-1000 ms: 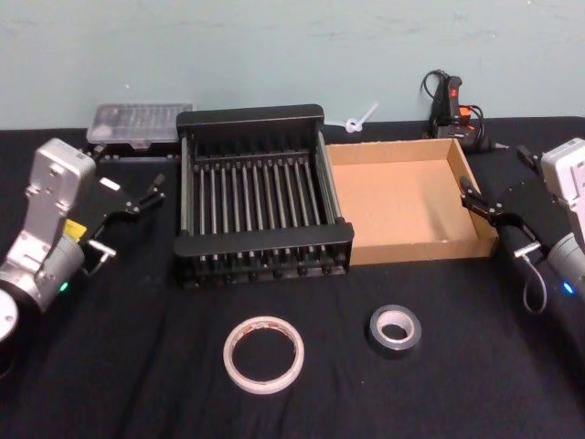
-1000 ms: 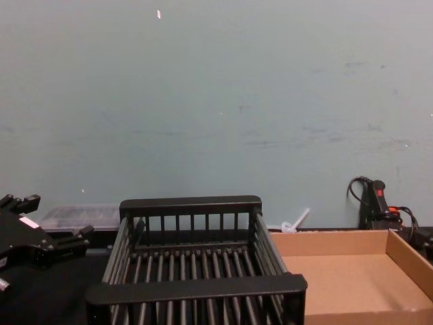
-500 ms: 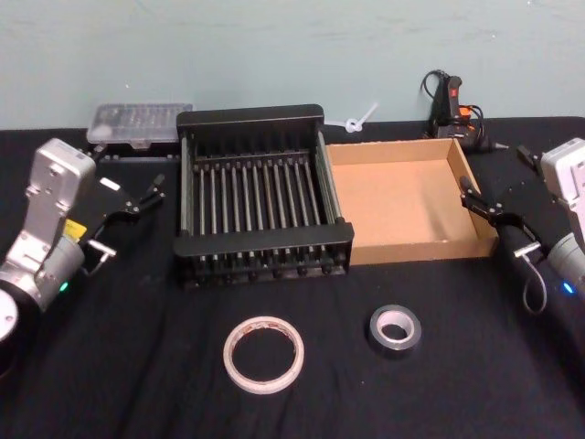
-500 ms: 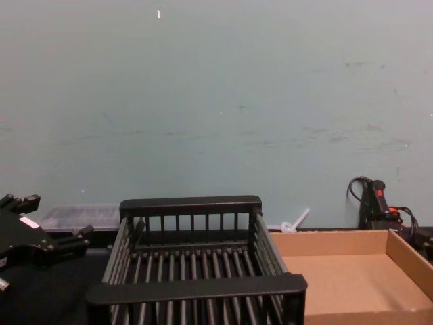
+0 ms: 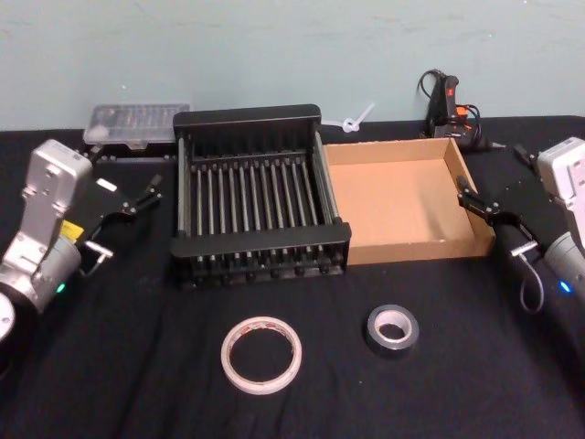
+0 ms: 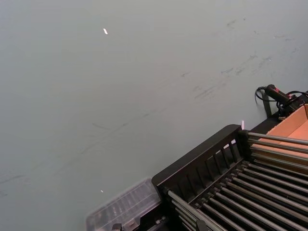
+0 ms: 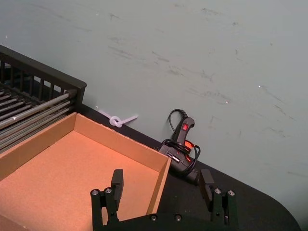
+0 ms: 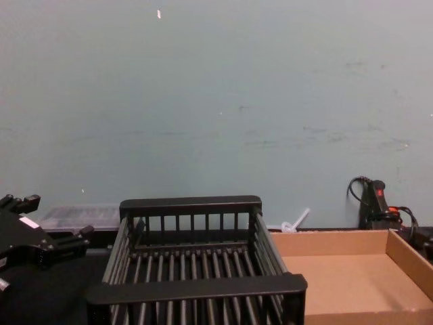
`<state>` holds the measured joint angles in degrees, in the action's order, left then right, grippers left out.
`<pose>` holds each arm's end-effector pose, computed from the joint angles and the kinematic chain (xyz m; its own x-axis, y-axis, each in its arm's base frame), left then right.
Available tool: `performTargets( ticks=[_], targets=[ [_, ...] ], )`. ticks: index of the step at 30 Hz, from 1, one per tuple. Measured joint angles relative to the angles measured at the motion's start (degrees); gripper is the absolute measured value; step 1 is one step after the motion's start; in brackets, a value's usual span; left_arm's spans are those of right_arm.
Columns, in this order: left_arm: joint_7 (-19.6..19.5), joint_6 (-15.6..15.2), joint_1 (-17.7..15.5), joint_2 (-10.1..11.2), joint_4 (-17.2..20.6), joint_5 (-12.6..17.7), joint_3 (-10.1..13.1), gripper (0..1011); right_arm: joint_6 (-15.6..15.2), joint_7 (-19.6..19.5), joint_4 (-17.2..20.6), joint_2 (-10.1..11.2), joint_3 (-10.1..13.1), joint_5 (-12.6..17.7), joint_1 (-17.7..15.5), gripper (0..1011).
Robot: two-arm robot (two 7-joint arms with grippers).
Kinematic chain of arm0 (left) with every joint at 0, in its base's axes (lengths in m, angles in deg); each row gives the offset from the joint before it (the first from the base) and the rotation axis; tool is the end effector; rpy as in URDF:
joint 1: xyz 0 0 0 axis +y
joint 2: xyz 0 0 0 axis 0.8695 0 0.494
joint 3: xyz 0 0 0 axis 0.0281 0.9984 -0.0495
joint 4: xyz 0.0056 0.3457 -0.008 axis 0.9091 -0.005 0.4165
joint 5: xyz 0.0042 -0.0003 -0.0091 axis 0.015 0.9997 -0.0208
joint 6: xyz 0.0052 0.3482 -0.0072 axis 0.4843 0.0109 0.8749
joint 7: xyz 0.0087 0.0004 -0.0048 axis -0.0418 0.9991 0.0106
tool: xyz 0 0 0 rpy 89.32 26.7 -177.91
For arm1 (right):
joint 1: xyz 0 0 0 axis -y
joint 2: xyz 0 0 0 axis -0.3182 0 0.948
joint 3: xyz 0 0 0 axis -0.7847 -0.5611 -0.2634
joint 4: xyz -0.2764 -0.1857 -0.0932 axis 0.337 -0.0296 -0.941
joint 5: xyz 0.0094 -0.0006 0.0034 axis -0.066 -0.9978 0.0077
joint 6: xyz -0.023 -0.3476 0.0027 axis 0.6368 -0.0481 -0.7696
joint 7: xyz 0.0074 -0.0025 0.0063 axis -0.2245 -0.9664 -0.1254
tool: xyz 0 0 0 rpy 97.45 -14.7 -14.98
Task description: Pick up the white tape and place it into the black box , Pick up the silver tape and place it into the brown box.
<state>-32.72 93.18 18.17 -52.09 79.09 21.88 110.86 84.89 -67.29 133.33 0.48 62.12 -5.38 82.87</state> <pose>0.4044 0.1039 -0.3548 0.2923 0.8803 0.3736 -0.9552 0.2873 0.0704 0.4046 -0.1038 -0.3548 0.2922 -0.8805 0.3734 0.9553 0.2873 -0.0701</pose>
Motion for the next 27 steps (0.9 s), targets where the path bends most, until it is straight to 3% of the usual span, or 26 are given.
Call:
performTargets(
  ticks=[13,27],
  targets=[
    [0.00,0.00,0.00,0.00,0.00,0.00,0.00,1001,0.12,2.57,2.02,-0.40,2.42,1.25,-2.25,1003],
    [0.00,0.00,0.00,0.00,0.00,0.00,0.00,1001,-1.88,6.03,8.44,-0.15,5.24,4.67,-7.44,1002]
  ],
)
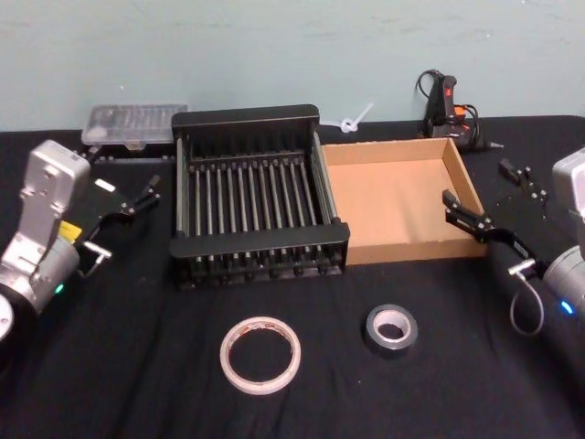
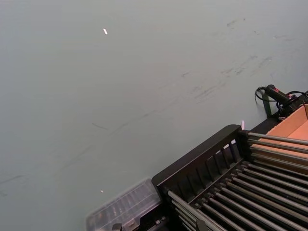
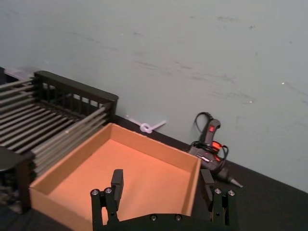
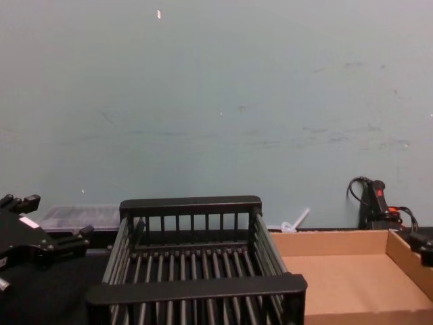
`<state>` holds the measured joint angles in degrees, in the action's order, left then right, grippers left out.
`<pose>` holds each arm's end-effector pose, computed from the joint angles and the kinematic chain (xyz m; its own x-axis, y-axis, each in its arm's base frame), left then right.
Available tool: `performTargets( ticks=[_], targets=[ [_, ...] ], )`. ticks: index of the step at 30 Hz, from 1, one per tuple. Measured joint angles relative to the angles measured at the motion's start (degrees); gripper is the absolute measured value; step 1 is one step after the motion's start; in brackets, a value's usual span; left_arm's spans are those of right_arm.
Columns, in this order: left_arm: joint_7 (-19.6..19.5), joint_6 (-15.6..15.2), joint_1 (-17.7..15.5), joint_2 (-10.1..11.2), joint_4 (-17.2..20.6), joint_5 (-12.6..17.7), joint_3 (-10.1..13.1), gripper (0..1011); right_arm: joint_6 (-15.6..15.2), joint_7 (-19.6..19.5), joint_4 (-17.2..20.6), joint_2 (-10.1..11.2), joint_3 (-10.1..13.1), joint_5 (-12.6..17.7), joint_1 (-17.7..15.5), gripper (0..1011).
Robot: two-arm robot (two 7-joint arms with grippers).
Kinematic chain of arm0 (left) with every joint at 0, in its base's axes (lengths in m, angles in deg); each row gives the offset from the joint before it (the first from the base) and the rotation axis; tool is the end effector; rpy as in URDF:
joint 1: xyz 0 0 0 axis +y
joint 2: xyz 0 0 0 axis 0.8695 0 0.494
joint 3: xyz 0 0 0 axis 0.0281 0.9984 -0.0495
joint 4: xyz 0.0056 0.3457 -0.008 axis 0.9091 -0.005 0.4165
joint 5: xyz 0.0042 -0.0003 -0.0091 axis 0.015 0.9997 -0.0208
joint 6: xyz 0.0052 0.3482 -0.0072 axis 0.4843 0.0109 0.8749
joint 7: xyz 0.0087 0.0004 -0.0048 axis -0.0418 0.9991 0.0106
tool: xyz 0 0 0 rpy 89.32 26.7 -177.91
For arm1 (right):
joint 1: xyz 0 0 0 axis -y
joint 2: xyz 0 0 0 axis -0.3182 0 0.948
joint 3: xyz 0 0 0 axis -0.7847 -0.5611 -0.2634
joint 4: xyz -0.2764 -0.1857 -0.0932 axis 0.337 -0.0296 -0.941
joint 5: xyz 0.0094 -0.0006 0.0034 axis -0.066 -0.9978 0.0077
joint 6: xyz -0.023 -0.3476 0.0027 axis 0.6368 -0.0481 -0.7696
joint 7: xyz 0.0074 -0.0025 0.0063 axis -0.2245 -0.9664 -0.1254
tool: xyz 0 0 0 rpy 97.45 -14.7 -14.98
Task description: Pick up the white tape and place it into the black box , Pick up the silver tape and place it into the brown box.
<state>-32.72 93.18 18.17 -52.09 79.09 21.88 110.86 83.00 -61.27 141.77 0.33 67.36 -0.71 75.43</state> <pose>0.4044 0.1039 -0.3548 0.2923 0.8803 0.3736 -0.9552 0.2873 0.0704 0.3696 -0.0966 -0.3443 0.3840 -0.8897 0.2468 0.9230 0.3767 -0.0780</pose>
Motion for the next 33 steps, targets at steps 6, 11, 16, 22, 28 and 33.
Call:
performTargets(
  ticks=[6,11,16,22,28,33],
  targets=[
    [0.00,0.00,0.00,0.00,0.00,0.00,0.00,1001,-1.07,1.71,2.96,0.15,0.83,1.36,-2.58,1003],
    [0.00,0.00,0.00,0.00,0.00,0.00,0.00,1001,-2.10,3.42,5.07,0.30,1.17,2.29,-4.62,1003],
    [0.00,0.00,0.00,0.00,0.00,0.00,0.00,1001,-3.54,5.03,6.63,0.55,1.33,2.96,-6.25,1003],
    [0.00,0.00,0.00,0.00,0.00,0.00,0.00,1001,-5.83,6.89,8.22,1.01,1.43,3.71,-7.94,1002],
    [0.00,0.00,0.00,0.00,0.00,0.00,0.00,1001,-8.70,8.75,9.43,1.52,1.51,4.10,-9.27,1002],
    [0.00,0.00,0.00,0.00,0.00,0.00,0.00,1001,-11.70,10.38,10.25,1.92,1.39,4.09,-9.72,1002]
  ],
)
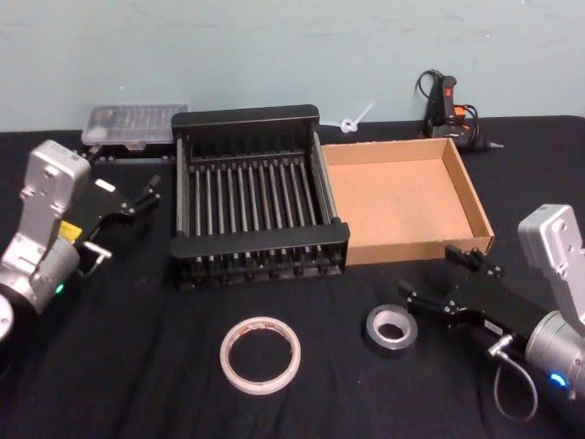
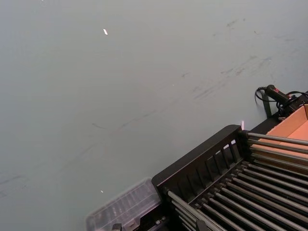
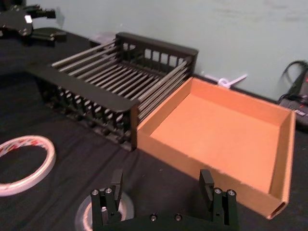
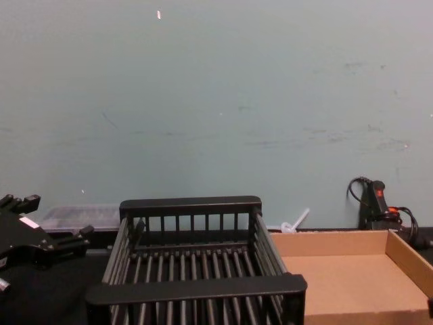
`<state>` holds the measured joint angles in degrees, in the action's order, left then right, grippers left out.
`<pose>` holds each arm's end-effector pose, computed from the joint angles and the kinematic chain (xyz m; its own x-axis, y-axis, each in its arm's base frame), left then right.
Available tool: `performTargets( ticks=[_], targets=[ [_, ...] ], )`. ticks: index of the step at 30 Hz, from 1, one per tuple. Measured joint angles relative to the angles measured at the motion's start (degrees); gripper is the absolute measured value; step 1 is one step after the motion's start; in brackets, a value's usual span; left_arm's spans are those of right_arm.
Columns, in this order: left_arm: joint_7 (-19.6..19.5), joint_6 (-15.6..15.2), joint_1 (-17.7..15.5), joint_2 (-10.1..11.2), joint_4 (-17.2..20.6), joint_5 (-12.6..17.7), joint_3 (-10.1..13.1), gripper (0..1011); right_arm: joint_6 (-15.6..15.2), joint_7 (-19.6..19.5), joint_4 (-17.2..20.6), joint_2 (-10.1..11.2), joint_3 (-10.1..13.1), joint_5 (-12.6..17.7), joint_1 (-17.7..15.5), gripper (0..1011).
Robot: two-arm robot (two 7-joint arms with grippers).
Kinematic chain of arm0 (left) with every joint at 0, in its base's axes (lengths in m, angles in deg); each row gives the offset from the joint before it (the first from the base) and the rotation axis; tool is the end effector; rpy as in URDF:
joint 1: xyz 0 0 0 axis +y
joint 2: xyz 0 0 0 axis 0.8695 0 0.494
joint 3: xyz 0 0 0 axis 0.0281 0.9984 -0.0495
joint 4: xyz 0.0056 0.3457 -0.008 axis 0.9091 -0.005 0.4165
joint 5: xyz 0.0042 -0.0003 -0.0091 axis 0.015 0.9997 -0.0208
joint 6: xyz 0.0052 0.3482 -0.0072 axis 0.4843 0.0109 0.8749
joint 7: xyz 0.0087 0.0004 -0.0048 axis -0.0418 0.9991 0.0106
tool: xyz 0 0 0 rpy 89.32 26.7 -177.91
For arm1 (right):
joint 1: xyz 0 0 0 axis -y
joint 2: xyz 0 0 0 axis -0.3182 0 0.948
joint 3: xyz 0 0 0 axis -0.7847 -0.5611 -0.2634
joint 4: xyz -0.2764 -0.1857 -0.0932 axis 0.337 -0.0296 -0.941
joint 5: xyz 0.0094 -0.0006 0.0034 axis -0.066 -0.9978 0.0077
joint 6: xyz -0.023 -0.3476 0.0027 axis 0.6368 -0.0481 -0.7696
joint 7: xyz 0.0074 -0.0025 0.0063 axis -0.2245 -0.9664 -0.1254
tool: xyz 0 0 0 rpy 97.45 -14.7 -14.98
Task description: Pick up the white tape and place it into the black box , Pick up the silver tape and place it into the brown box.
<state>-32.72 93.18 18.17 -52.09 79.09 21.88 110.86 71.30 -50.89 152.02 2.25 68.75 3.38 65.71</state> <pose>0.4044 0.1039 -0.3548 0.2923 0.8803 0.3736 -0.9552 0.2873 0.0704 0.3119 -0.0791 -0.3434 0.5996 -0.7965 0.0780 0.7774 0.5564 -0.2934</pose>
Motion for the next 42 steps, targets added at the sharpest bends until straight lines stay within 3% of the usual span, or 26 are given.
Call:
performTargets(
  ticks=[19,42],
  targets=[
    [0.00,0.00,0.00,0.00,0.00,0.00,0.00,1001,-9.44,3.90,-0.43,-0.84,-1.32,-2.66,2.20,1002],
    [0.00,0.00,0.00,0.00,0.00,0.00,0.00,1002,-13.04,6.42,-2.41,-3.16,-1.38,-5.96,4.10,1002]
  ],
)
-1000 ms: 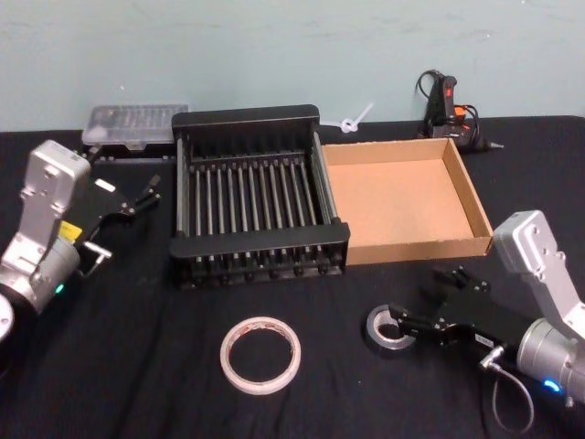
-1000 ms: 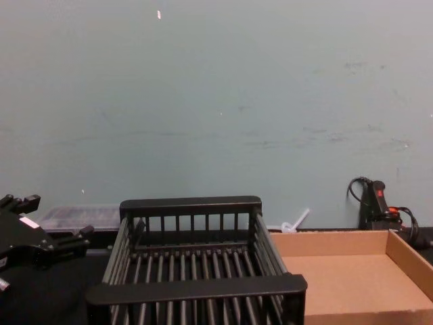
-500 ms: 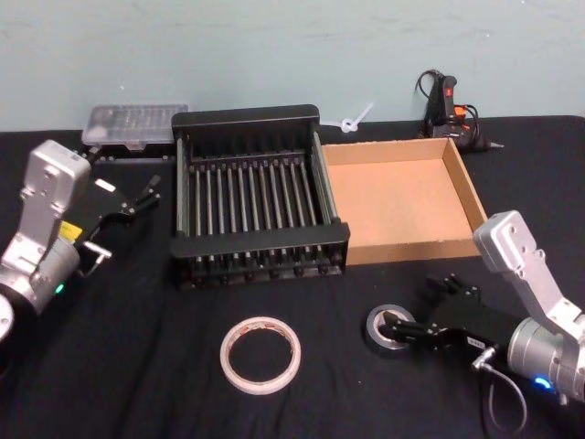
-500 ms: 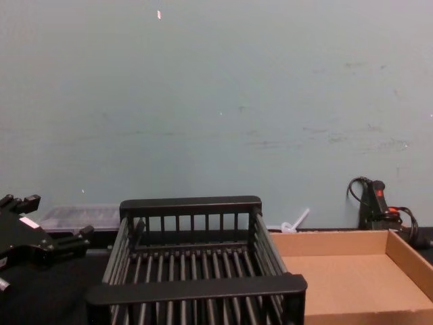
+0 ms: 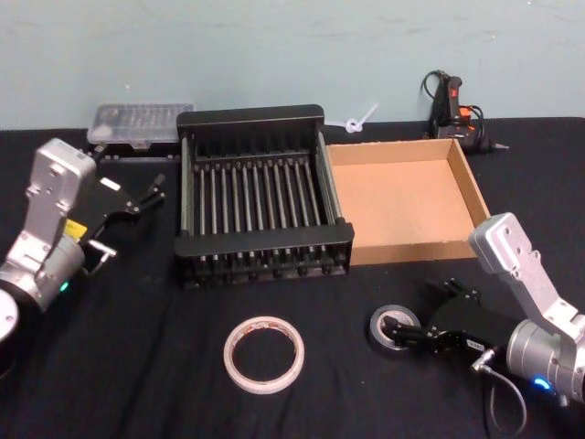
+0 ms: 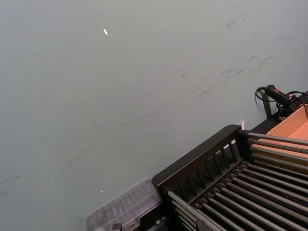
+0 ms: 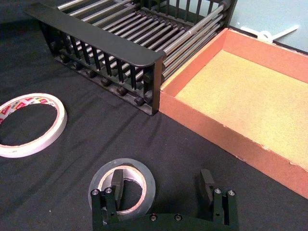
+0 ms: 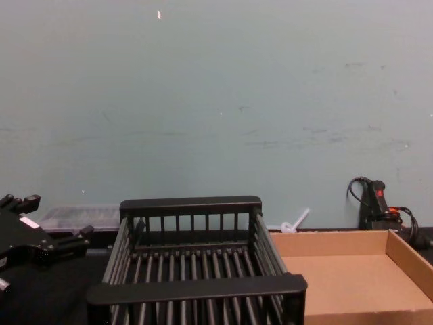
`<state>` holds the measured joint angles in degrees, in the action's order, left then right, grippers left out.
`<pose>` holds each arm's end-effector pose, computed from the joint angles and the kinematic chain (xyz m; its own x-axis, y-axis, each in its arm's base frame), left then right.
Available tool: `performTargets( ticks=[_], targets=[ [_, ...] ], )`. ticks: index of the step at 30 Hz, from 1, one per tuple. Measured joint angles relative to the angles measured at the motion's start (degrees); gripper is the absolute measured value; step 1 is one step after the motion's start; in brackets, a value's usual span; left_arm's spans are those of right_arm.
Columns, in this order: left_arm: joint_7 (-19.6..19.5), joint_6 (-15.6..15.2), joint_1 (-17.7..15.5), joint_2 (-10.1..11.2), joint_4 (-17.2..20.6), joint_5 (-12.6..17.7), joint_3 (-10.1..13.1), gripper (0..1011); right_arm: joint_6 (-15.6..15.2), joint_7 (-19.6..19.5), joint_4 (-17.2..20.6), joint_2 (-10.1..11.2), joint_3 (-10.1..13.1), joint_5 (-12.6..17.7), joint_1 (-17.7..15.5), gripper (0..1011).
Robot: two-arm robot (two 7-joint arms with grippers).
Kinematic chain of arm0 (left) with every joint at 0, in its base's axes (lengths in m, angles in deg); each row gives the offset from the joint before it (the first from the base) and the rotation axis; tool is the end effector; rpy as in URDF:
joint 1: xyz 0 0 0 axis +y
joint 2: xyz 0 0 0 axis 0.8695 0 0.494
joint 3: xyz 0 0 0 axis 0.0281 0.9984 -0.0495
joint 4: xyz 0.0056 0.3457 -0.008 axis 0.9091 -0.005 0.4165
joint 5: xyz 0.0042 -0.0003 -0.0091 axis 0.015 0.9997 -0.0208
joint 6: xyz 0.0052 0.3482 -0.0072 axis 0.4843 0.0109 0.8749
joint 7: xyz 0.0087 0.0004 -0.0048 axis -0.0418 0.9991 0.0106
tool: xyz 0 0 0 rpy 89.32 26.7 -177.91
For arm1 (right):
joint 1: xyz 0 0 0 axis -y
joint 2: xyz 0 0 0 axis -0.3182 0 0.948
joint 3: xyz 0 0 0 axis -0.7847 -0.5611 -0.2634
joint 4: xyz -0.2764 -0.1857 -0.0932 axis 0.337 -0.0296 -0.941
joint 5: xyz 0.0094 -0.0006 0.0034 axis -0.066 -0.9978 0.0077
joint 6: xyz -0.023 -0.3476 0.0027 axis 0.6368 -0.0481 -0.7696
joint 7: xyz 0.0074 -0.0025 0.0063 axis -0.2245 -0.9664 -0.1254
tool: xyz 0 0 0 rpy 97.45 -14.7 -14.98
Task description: Pick up the white tape and place it into the black box , Pick up the silver tape and place it into the brown box.
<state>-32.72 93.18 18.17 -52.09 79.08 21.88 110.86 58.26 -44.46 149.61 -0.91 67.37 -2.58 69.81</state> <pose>0.4044 0.1039 -0.3548 0.2923 0.8803 0.3736 -0.9553 0.2872 0.0705 0.3332 -0.0635 -0.3436 0.6644 -0.7455 0.0524 0.6695 0.5626 -0.4850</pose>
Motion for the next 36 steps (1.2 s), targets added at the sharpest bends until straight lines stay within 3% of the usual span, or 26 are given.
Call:
performTargets(
  ticks=[17,28,36],
  targets=[
    [0.00,0.00,0.00,0.00,0.00,0.00,0.00,1001,-0.21,0.13,-0.09,-0.20,0.17,-0.34,0.02,982],
    [0.00,0.00,0.00,0.00,0.00,0.00,0.00,1001,-0.16,0.10,-0.06,-0.14,0.16,-0.24,-0.03,716],
    [0.00,0.00,0.00,0.00,0.00,0.00,0.00,1001,-0.12,0.09,-0.01,-0.12,0.16,-0.20,-0.05,431]
  ],
)
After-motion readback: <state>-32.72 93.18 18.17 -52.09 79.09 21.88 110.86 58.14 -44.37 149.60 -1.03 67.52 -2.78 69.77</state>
